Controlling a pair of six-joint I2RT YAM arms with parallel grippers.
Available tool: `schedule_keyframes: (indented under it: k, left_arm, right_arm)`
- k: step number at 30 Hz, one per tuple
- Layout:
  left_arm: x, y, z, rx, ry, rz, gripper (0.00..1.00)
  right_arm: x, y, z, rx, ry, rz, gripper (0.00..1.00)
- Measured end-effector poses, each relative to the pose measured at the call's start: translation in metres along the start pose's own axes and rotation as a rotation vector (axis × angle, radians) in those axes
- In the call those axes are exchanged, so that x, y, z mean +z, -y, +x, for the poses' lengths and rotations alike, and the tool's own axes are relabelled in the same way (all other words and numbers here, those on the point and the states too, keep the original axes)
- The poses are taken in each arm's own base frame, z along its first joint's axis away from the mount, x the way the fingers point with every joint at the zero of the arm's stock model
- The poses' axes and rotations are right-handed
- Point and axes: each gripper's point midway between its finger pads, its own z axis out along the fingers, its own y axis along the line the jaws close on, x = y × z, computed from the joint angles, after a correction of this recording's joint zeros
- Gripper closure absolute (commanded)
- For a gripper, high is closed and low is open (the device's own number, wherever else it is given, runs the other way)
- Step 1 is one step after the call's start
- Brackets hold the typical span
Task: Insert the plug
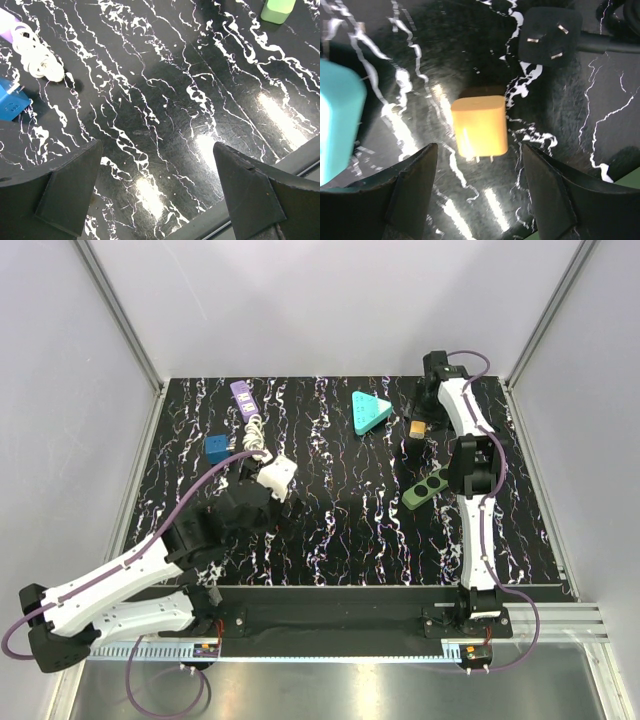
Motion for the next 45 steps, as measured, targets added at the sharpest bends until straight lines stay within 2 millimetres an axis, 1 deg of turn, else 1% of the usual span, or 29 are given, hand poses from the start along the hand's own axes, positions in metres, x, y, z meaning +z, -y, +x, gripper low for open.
schedule_keyframes:
  k: [2,4,5,6,7,9,10,11,12,13,15,16,17,18,19,20,21,22,24,25,27,29,31,33,38,41,44,45]
  left_arm:
    - [0.0,0.001,-0.001,-0.001,0.005,0.003,0.01]
    - [0.001,0.001,0.0,-0.002,0.005,0.006,0.01]
    - [0.001,0.002,0.0,-0.001,0.004,0.006,0.01]
    - [0.002,0.002,0.001,-0.001,0.003,0.008,0.01]
    - [0.002,0.002,0.001,-0.001,0.003,0.01,0.01]
    - [0.002,0.003,0.0,-0.005,0.006,0.014,0.01]
    - [0.002,0.004,-0.001,-0.01,0.009,0.019,0.02]
    - [0.002,0.005,-0.001,-0.019,0.012,0.023,0.02]
    - [0.002,0.007,-0.003,-0.033,0.016,0.027,0.05]
    - [0.002,0.007,-0.004,-0.05,0.019,0.029,0.07]
    - [0.003,0.007,-0.005,-0.085,0.02,0.028,0.09]
    - [0.003,0.006,-0.005,-0.11,0.017,0.021,0.1]
    - [0.003,0.005,-0.007,-0.132,0.017,0.016,0.11]
    - [0.003,0.005,-0.01,-0.152,0.02,0.012,0.11]
    - [0.003,0.004,-0.014,-0.174,0.025,0.009,0.11]
    - [0.002,0.005,-0.019,-0.196,0.032,0.007,0.11]
    - [0.002,0.006,-0.024,-0.217,0.039,0.009,0.11]
    - [0.001,0.007,-0.029,-0.234,0.047,0.012,0.12]
    - [0.001,0.009,-0.037,-0.266,0.062,0.019,0.12]
    - [0.001,0.01,-0.04,-0.276,0.066,0.022,0.12]
    - [0.003,0.013,-0.04,-0.286,0.06,0.032,0.12]
    - [0.006,0.017,-0.039,-0.284,0.048,0.045,0.13]
    - [0.011,0.023,-0.039,-0.283,0.04,0.066,0.14]
    - [0.013,0.029,-0.043,-0.288,0.048,0.095,0.17]
    - [0.012,0.042,-0.068,-0.334,0.133,0.176,0.24]
    - [0.011,0.048,-0.078,-0.368,0.176,0.209,0.29]
    - [0.013,0.05,-0.081,-0.4,0.196,0.218,0.32]
    - [0.014,0.05,-0.081,-0.41,0.199,0.218,0.32]
  right_arm:
    - [0.007,0.004,0.001,-0.013,-0.003,0.019,0.27]
    - [0.015,0.006,0.004,-0.031,-0.012,0.028,0.41]
    - [0.019,0.007,0.006,-0.043,-0.018,0.029,0.47]
    - [0.022,0.007,0.006,-0.053,-0.022,0.03,0.6]
    - [0.024,0.008,0.007,-0.066,-0.026,0.032,0.65]
    - [0.023,0.007,0.006,-0.077,-0.025,0.028,0.74]
    - [0.022,0.007,0.006,-0.078,-0.025,0.027,0.79]
    - [0.022,0.008,0.008,-0.08,-0.03,0.028,0.83]
    - [0.022,0.009,0.012,-0.08,-0.039,0.03,0.86]
    - [0.018,0.009,0.016,-0.077,-0.047,0.031,0.88]
    - [0.005,0.009,0.035,-0.064,-0.091,0.032,0.9]
    - [-0.006,0.005,0.046,-0.05,-0.105,0.014,0.9]
    - [-0.021,-0.001,0.062,-0.048,-0.128,0.003,0.92]
    - [-0.038,-0.01,0.077,-0.05,-0.136,-0.013,0.92]
    - [-0.057,-0.023,0.09,-0.054,-0.127,-0.046,0.93]
    - [-0.079,-0.04,0.107,-0.067,-0.121,-0.087,0.97]
    - [-0.105,-0.061,0.125,-0.081,-0.105,-0.144,0.99]
    - [-0.127,-0.077,0.137,-0.09,-0.086,-0.197,1.0]
    - [-0.182,-0.116,0.168,-0.116,-0.053,-0.357,1.0]
    - [-0.208,-0.13,0.179,-0.114,-0.029,-0.438,1.0]
    - [-0.253,-0.143,0.199,-0.099,-0.006,-0.567,1.0]
    - [-0.288,-0.151,0.209,-0.06,0.011,-0.678,1.0]
    - [-0.309,-0.159,0.219,-0.023,0.007,-0.765,1.0]
    - [-0.32,-0.168,0.232,0.008,-0.02,-0.831,1.0]
    - [-0.323,-0.187,0.271,0.06,-0.126,-0.904,1.0]
    - [-0.328,-0.188,0.28,0.117,-0.149,-0.942,1.0]
    - [-0.343,-0.186,0.278,0.179,-0.143,-1.001,1.0]
    - [-0.351,-0.186,0.276,0.195,-0.135,-1.027,1.0]
